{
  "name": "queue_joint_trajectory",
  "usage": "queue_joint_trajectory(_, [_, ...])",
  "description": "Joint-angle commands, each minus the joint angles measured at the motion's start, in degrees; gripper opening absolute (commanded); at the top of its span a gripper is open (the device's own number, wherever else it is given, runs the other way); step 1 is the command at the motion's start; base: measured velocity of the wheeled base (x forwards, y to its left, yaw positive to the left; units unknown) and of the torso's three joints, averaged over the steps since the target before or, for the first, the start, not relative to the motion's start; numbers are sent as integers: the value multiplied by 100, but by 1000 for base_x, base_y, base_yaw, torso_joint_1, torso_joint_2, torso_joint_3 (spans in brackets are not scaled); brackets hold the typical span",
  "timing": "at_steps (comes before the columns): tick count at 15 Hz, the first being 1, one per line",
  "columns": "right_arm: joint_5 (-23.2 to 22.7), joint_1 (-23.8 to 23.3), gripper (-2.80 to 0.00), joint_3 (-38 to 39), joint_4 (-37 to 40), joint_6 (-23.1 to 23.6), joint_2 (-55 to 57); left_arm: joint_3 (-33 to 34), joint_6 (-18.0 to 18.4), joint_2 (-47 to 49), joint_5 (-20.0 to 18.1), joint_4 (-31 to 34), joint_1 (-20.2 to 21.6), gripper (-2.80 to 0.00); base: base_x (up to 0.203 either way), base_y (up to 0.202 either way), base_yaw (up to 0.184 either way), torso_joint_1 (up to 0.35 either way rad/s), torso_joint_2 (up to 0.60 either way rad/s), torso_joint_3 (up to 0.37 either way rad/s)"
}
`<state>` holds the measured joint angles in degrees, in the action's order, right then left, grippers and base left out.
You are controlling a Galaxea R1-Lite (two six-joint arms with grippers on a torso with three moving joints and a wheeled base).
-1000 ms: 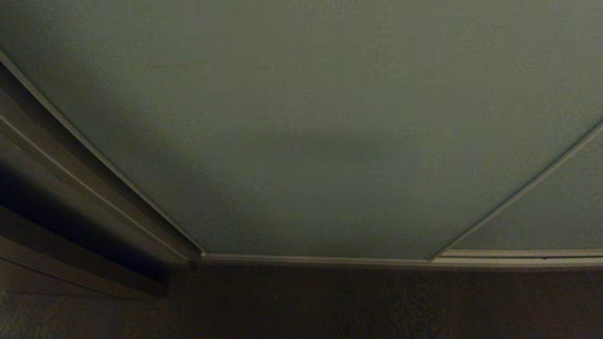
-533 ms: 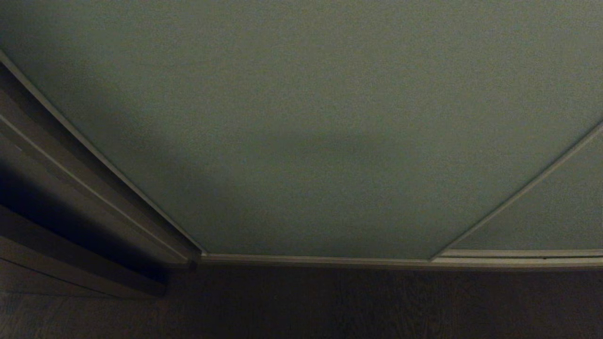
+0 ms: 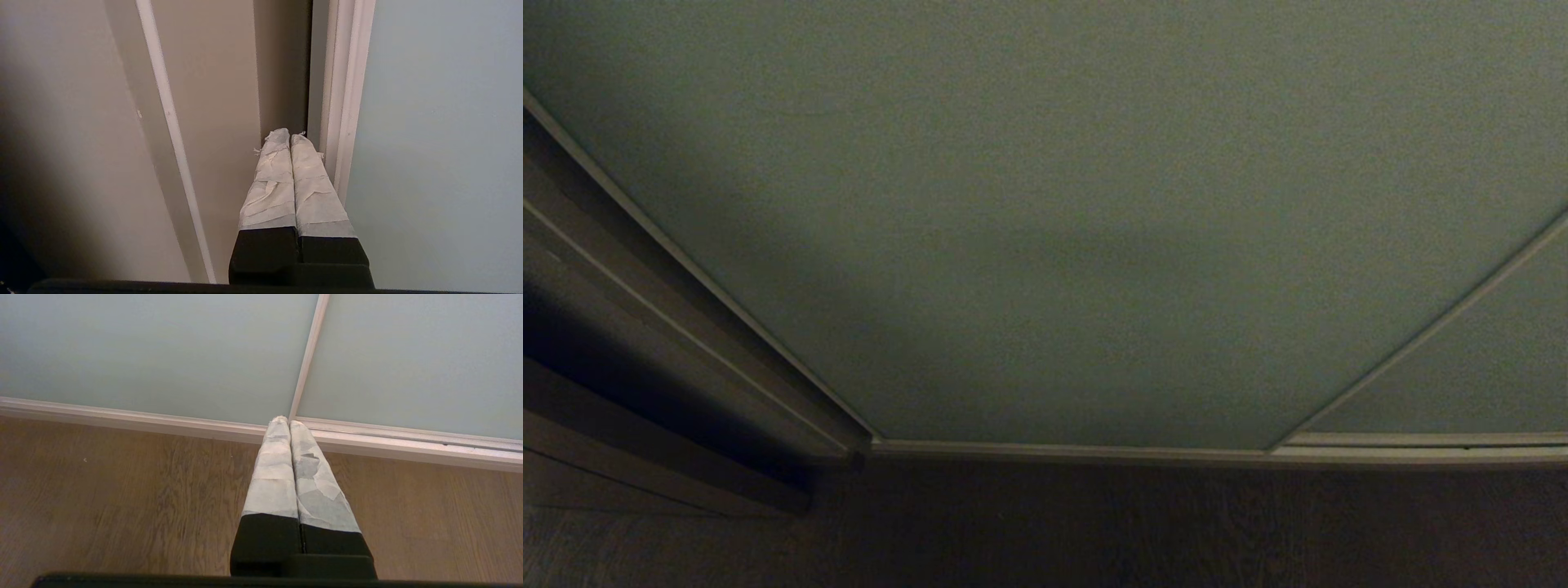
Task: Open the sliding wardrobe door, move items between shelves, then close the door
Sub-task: Open the door
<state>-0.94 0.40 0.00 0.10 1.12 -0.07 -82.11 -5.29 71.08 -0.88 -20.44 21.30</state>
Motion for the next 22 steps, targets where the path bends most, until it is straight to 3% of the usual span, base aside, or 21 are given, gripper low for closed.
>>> queue_joint_trajectory(1, [-3, 3, -280, 0, -1, 3, -10, -24, 2, -24, 0, -21, -12, -280, 0, 0, 0, 0, 0, 0])
queue_joint_trajectory(12, [-3, 4, -280, 0, -1, 2, -10, -84, -42, 266, -325, 18, -67, -280, 0, 0, 0, 0, 0, 0])
queue_joint_trajectory(22, [-3, 4, -280, 0, -1, 6, -10, -7, 10, 196, -460, 59, -629, -280, 0, 0, 0, 0, 0, 0])
